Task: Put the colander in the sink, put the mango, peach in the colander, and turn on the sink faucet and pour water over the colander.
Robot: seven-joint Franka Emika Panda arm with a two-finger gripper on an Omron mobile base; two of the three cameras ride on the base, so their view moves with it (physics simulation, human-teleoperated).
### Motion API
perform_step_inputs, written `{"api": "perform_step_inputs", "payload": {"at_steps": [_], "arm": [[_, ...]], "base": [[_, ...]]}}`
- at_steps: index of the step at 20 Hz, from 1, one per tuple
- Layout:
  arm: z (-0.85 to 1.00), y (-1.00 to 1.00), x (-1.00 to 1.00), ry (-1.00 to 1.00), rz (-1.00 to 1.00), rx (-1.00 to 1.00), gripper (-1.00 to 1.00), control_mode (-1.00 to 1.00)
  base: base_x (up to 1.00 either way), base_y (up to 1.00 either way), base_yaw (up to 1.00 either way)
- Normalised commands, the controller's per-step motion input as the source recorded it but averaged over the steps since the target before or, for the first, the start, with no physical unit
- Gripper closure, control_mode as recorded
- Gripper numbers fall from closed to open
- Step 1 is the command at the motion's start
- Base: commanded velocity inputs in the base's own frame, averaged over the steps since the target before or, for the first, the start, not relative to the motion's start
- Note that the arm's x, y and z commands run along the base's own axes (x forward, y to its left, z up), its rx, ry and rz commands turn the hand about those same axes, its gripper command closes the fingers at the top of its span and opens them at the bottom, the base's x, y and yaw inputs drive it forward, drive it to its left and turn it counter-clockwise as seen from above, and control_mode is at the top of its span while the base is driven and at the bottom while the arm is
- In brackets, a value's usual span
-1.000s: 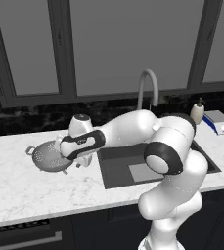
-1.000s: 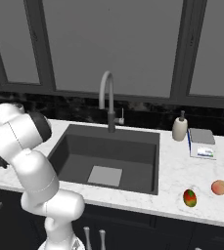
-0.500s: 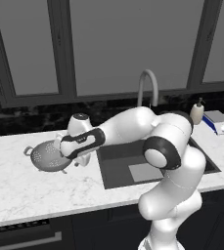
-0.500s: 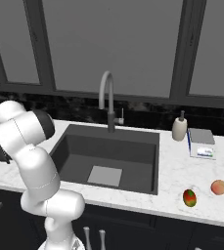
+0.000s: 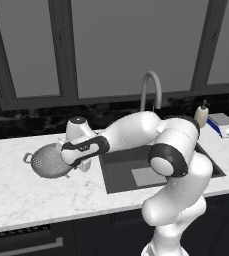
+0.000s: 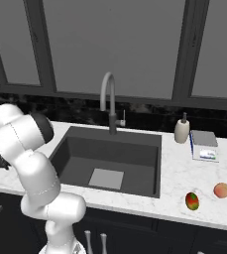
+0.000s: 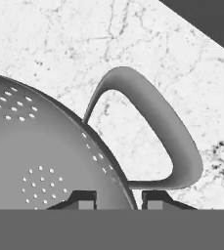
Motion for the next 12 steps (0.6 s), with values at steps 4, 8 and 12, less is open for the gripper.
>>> {"api": "perform_step_inputs", "payload": {"at_steps": [4,8,12], "arm": [[0.13,-0.41,-0.48,-0.01,-0.11,0.0,1.0,-1.0],[0.39,-0.57,-0.43,0.0,-0.27,0.06,1.0,-1.0],[0.47,-0.59,-0.42,0.0,-0.32,0.08,1.0,-1.0]], "base": [[0.0,0.0,0.0],[0.0,0.0,0.0],[0.0,0.0,0.0]]}}
